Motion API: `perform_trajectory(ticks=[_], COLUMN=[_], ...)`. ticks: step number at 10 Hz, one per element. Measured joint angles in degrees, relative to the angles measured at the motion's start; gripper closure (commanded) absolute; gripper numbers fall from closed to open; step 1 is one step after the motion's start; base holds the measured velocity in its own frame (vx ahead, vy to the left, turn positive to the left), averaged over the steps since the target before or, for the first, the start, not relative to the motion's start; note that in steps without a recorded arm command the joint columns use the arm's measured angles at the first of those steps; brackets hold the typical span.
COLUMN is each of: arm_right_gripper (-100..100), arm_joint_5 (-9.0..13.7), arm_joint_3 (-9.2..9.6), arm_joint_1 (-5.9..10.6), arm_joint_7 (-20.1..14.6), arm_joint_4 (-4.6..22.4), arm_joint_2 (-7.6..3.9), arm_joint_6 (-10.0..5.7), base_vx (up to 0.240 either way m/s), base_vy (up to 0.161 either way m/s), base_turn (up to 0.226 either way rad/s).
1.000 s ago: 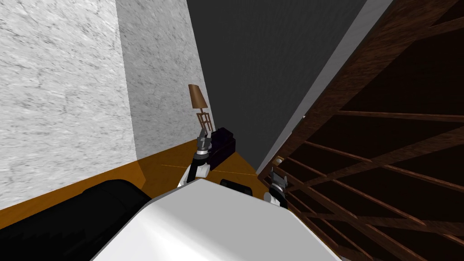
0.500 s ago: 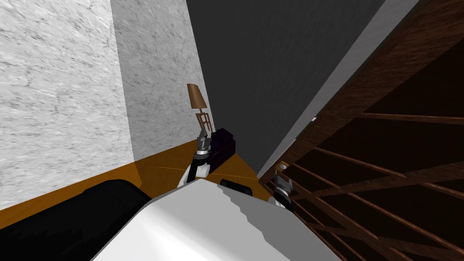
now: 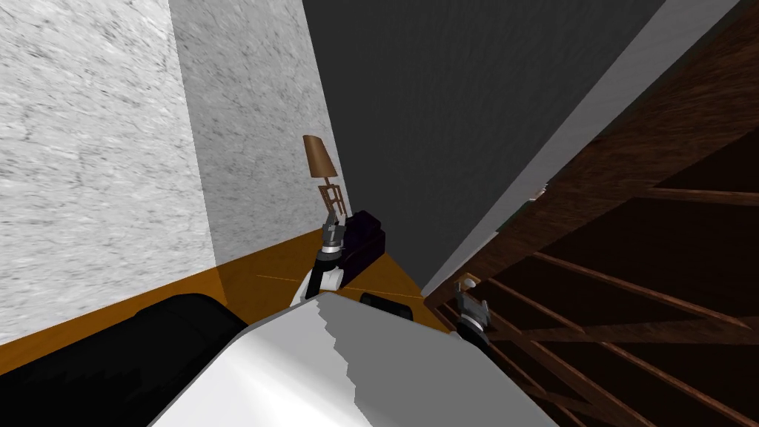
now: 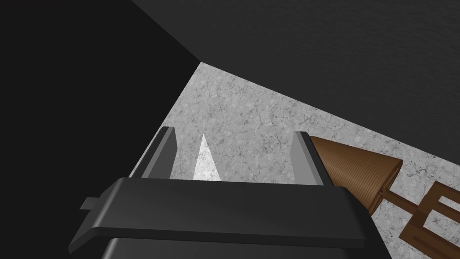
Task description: Pull the door open
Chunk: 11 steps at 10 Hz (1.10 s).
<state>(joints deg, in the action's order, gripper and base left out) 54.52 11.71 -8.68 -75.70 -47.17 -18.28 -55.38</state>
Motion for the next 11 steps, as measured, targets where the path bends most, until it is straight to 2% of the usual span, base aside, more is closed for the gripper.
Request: perform_trajectory(ticks=[1,3,5,6,11], arm_right_gripper=[-100,-100,-100,100,100], arm_joint_5=[0.0,-0.2,-0.3,-0.3,-0.3], arm_joint_3=[0.01,0.41,0.55,0.53,0.67], arm_joint_1=[-0.53,-0.05,-1.04,-1.04,-1.02], arm_joint_7=[-0.9,-3.7,-6.1,-6.4,-6.1], arm_joint_4=[0.0,2.7,3.2,3.3,3.3], arm_joint_2=[-0.76,-2.02,-3.73,-3.84,-3.65], arm_joint_6=[-0.05,-0.98,-1.50,-1.48,-1.34], base_vx=[0.095,0.146,0.147,-0.015,-0.016], base_vy=[0.005,-0.008,-0.010,-0.002,0.002], base_turn=[0.010,0.019,0.010,-0.018,0.007])
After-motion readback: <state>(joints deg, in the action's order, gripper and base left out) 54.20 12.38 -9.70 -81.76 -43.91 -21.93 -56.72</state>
